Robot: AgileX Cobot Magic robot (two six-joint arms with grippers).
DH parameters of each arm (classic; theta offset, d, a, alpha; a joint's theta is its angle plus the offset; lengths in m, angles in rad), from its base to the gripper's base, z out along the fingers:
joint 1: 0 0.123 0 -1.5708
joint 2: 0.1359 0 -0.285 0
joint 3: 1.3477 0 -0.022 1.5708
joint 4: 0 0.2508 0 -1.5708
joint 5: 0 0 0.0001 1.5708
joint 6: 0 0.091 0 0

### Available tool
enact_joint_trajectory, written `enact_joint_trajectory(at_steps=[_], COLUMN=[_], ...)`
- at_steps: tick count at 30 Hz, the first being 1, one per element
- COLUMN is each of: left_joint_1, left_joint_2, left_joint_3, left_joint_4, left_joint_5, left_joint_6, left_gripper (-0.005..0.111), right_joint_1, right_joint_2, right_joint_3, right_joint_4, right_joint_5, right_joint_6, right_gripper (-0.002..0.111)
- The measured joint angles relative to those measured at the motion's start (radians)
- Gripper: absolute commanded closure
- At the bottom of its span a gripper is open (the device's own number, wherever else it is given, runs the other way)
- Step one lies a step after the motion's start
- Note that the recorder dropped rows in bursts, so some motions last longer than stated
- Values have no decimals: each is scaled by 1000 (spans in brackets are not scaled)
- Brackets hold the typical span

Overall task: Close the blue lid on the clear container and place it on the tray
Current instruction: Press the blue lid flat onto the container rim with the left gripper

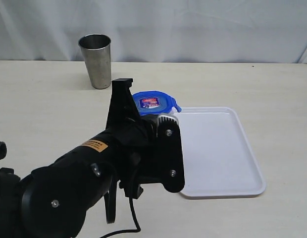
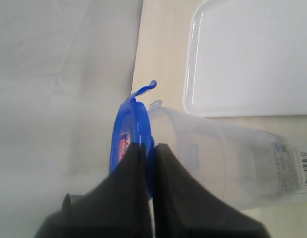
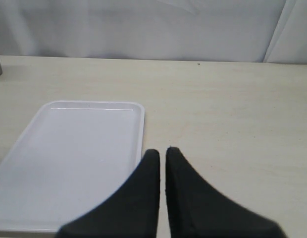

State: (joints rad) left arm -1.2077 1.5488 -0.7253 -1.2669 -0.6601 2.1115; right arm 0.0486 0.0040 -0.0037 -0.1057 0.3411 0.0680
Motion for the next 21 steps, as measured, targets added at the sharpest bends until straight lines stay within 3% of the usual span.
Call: enact_joint_trajectory(at_steps=[21], left_joint_1=[0], left_joint_2=[0], left_joint_3=[0], left_joint_4=[-58], left_joint_5=[-14], left_joint_6=[0], left_gripper=[107], right_joint_1=[0], right_joint_2=[0], right_joint_3=[0], right_joint_4=[0], right_joint_5=[0], right_joint_6=[0], right_gripper=[104])
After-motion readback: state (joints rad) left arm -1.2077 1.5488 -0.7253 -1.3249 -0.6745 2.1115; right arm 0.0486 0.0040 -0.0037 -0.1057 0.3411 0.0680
